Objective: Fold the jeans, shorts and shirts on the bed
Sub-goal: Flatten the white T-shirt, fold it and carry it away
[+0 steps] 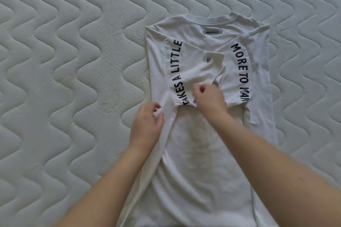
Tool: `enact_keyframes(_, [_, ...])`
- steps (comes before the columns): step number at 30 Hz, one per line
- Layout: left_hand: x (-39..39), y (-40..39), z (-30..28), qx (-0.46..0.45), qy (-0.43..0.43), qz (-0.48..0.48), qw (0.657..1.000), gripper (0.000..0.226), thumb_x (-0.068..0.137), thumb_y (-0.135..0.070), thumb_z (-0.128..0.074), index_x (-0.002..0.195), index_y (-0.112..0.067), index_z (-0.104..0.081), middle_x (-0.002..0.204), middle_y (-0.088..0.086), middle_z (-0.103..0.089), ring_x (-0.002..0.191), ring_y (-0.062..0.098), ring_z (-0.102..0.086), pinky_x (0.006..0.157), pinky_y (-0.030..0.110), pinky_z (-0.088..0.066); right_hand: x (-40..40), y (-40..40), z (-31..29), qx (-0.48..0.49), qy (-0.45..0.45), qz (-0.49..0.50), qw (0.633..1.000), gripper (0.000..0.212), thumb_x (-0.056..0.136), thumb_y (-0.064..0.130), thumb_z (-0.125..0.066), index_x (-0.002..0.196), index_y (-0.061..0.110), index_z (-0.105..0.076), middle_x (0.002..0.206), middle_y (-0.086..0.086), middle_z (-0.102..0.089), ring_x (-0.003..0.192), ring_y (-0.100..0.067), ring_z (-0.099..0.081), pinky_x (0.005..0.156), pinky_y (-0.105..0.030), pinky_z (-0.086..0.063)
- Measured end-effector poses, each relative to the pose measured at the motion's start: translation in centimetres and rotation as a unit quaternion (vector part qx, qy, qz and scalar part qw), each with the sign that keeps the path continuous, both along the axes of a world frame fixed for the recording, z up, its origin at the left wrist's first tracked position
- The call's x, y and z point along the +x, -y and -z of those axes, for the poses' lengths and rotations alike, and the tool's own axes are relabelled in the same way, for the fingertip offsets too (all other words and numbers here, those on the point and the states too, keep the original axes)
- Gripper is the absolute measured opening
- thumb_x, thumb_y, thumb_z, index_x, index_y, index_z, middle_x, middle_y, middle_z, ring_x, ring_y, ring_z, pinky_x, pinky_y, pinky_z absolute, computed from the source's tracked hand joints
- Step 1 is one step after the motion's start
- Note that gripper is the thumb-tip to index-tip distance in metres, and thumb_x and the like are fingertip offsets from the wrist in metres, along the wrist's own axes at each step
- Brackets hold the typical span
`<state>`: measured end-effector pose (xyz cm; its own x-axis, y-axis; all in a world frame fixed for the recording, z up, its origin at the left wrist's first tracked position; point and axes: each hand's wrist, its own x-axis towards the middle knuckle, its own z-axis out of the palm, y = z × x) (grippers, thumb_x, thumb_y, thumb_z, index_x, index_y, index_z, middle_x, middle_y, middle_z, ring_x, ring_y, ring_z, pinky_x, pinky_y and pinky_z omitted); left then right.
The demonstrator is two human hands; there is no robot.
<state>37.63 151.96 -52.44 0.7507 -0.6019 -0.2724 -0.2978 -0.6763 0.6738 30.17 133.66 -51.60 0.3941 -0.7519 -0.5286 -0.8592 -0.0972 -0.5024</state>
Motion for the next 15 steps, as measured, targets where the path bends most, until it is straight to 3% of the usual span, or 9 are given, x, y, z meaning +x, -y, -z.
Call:
enact_keyframes(2, [-0.1,-1.9,0.3,0.062,-0.042,-0.051,0.996,0.013,0.093,-0.026,-0.058,0.102,-0.015,-0.059,0.096,0.002,-0.061,0.086,0.023,-0.060,0.078,0.039,-0.049,-0.5,-4.0,0.5,0.108,-0.029,-0.041,0.993,0.045,0.094,0.044,-0.046,0.066,0.014,-0.064,0.072,-0.006,-0.073,0.075,-0.026,-0.070,0.074,-0.038,-0.056])
enact_keyframes(4, [-0.9,-3.6,0.4,0.125,-0.090,-0.059,0.986,0.023,0.095,-0.042,-0.052,0.095,-0.019,-0.058,0.087,-0.002,-0.063,0.085,0.024,-0.063,0.072,0.036,-0.048,-0.8,-6.9,1.1,0.139,-0.039,-0.052,0.988,0.041,0.093,0.045,-0.050,0.073,0.013,-0.066,0.081,-0.011,-0.073,0.083,-0.030,-0.068,0.079,-0.041,-0.055])
enact_keyframes(6, [-2.5,-5.3,0.2,0.182,-0.108,-0.019,0.977,0.039,0.092,-0.059,-0.043,0.086,-0.022,-0.054,0.081,-0.003,-0.063,0.084,0.027,-0.064,0.070,0.036,-0.048,-0.7,-8.7,1.6,0.179,0.012,0.025,0.983,0.033,0.090,0.040,-0.058,0.090,0.008,-0.065,0.088,-0.011,-0.071,0.087,-0.031,-0.067,0.082,-0.044,-0.054])
enact_keyframes(8, [-4.5,-6.9,0.0,0.222,-0.129,0.027,0.966,0.048,0.088,-0.068,-0.037,0.086,-0.022,-0.050,0.089,0.006,-0.066,0.090,0.032,-0.064,0.074,0.041,-0.050,-0.4,-9.8,1.6,0.254,0.075,0.122,0.956,0.031,0.087,0.032,-0.066,0.102,0.005,-0.062,0.090,-0.009,-0.067,0.089,-0.031,-0.065,0.083,-0.044,-0.054])
enact_keyframes(10, [-6.2,-8.5,-0.3,0.250,-0.167,0.036,0.953,0.050,0.086,-0.069,-0.043,0.100,-0.021,-0.051,0.103,0.011,-0.067,0.099,0.034,-0.063,0.080,0.043,-0.051,-0.3,-10.7,1.4,0.298,0.101,0.142,0.939,0.030,0.085,0.028,-0.071,0.105,0.006,-0.064,0.094,-0.009,-0.069,0.090,-0.028,-0.065,0.079,-0.041,-0.053])
enact_keyframes(12, [-7.6,-10.0,-0.4,0.281,-0.166,0.048,0.944,0.050,0.084,-0.061,-0.056,0.110,-0.019,-0.048,0.109,0.011,-0.066,0.102,0.034,-0.063,0.080,0.041,-0.051,-0.6,-11.4,1.2,0.294,0.083,0.097,0.947,0.027,0.083,0.027,-0.072,0.101,0.007,-0.068,0.096,-0.012,-0.072,0.089,-0.028,-0.067,0.080,-0.043,-0.054])
enact_keyframes(15, [-9.0,-11.3,-1.1,0.295,-0.170,0.046,0.939,0.046,0.081,-0.043,-0.064,0.114,-0.016,-0.046,0.111,0.012,-0.064,0.104,0.034,-0.061,0.081,0.040,-0.049,-1.2,-12.3,0.7,0.345,0.085,0.095,0.930,0.028,0.085,0.023,-0.070,0.110,0.010,-0.065,0.105,-0.011,-0.071,0.093,-0.025,-0.067,0.079,-0.041,-0.056])
